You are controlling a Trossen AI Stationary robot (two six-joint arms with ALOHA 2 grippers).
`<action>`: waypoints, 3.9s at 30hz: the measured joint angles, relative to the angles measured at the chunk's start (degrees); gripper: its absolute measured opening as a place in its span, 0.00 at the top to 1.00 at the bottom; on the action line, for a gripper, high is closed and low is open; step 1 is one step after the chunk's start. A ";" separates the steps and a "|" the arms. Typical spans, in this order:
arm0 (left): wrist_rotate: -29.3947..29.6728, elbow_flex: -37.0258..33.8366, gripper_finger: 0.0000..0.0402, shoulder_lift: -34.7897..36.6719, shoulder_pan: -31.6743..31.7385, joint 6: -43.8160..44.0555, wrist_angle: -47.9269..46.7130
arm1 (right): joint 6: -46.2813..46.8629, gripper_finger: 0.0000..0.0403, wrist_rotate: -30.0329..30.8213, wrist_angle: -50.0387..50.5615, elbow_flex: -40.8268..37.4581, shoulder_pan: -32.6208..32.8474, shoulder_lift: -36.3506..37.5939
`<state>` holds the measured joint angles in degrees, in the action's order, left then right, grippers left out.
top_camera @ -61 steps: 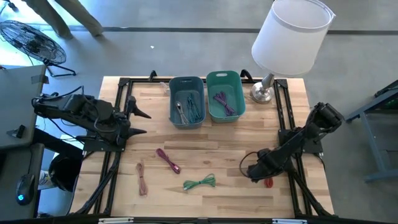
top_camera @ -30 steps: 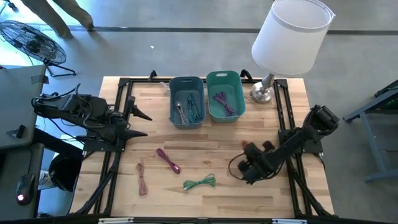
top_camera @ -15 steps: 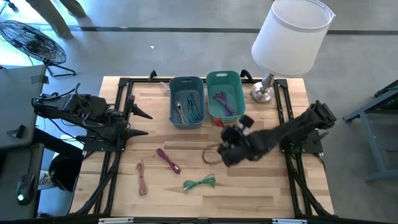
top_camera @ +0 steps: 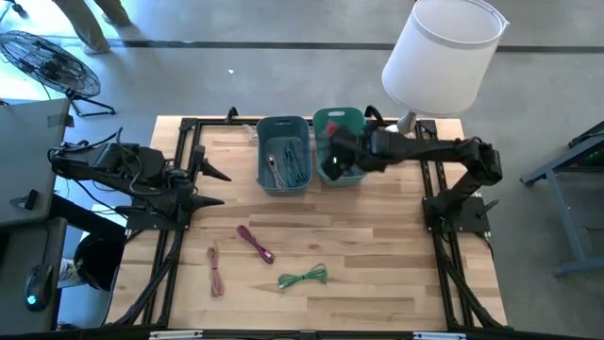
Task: Pick & Place USB Port
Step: Put the red charger cable into the green bin, then put the pink charger cable into the blue bin
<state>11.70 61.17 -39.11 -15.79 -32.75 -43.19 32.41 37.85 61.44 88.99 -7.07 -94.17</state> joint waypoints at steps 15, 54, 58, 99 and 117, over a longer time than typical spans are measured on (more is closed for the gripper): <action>0.38 -1.83 0.29 0.01 0.00 0.20 -1.91 | -8.46 0.61 -3.80 -7.05 0.00 -4.97 0.02; -3.71 -4.24 0.29 -18.87 -0.02 6.27 -18.09 | -32.65 0.50 -25.55 -25.12 0.09 25.66 0.09; -6.71 -4.26 0.29 -23.58 -0.24 11.73 -20.57 | -32.38 0.50 -25.53 -23.20 0.09 26.80 0.09; -0.37 -4.26 0.29 -50.08 -8.61 19.06 -3.71 | -32.20 0.50 -29.22 -20.10 0.04 35.52 0.09; -0.41 -4.26 0.29 -56.51 -8.61 19.10 -1.54 | -27.67 0.50 -27.08 -19.83 0.04 36.12 0.09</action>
<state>11.30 56.90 -95.62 -24.40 -13.65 -44.73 4.73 10.76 41.60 89.03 29.06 -94.08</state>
